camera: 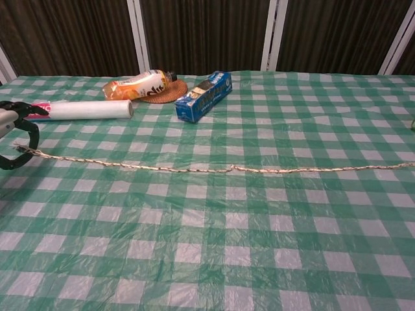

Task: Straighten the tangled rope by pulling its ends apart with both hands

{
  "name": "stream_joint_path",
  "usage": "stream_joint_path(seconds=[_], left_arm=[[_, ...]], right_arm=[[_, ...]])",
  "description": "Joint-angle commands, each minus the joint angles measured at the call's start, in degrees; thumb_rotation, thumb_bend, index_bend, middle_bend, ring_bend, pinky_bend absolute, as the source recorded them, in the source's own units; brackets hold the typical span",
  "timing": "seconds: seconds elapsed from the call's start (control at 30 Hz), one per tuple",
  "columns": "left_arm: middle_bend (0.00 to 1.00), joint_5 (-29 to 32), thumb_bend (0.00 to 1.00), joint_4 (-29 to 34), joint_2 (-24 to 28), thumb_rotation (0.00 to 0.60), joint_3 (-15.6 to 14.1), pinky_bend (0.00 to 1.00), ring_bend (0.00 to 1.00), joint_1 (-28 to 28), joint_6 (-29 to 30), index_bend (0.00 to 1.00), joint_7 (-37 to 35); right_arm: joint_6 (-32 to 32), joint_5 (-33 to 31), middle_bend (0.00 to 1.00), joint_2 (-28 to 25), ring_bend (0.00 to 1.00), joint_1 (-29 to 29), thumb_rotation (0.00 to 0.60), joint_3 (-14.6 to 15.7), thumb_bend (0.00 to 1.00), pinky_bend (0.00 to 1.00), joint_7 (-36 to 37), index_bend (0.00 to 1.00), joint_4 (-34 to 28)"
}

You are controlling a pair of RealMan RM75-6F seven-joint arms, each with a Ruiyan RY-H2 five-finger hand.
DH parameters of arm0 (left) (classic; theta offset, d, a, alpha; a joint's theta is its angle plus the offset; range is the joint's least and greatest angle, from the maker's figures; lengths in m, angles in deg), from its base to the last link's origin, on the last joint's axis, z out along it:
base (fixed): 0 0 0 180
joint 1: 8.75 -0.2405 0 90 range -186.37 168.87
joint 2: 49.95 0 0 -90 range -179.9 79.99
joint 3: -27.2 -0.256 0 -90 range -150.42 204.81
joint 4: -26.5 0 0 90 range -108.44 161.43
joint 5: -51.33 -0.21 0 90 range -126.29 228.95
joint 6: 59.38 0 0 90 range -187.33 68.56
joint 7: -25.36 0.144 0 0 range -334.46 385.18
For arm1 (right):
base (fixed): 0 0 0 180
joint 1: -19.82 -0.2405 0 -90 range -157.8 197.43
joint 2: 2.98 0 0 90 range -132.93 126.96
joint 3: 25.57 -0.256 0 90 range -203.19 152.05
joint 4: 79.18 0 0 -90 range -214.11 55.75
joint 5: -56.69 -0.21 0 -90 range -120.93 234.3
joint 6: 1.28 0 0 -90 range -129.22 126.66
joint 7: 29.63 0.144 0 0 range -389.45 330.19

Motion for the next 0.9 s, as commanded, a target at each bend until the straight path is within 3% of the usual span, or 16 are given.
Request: stream_joint_path(seconds=[0.03, 0.53, 0.63, 0.77, 0.9], left_arm=[[0.10, -0.1, 0.45, -0.3, 0.4, 0.600, 0.0, 0.05, 0.00, 0.0, 0.0, 0.66, 0.1], [0.14, -1.7, 0.45, -3.9, -0.4, 0.600, -2.1, 0.05, 0.00, 0.0, -2.0, 0.66, -3.7], [0.13, -2.1, 0.45, -5.0, -0.9, 0.600, -2.5, 0.05, 0.00, 0.1, -2.5, 0.63, -4.4], [0.11, -3.2, 0.46, -5.4, -1.4, 0.600, -3.5, 0.05, 0.00, 0.2, -3.0, 0.55, -5.2], [0.11, -3.6, 0.46, -5.5, -1.9, 0.600, -4.2, 0.05, 0.00, 0.1, -3.6, 0.53, -5.4]], right_arm=[[0.5, -0.4, 0.11, 0.1, 0.00, 0.4, 0.600, 0.2, 0.56, 0.00, 0.9, 0.77, 1.5], [0.8, 0.7, 0.11, 1.1, 0.00, 1.8, 0.600, 1.7, 0.56, 0.00, 2.4, 0.74, 3.7], [1.4, 0.8, 0.11, 1.7, 0.00, 2.0, 0.600, 2.2, 0.56, 0.00, 2.2, 0.66, 4.8], [2.5, 1.1, 0.10, 2.7, 0.00, 1.9, 0.600, 2.7, 0.56, 0.00, 2.5, 0.44, 6.3], [3.2, 1.6, 0.10, 3.5, 0.00, 1.7, 0.600, 3.1, 0.56, 0.00, 2.4, 0.40, 7.3]])
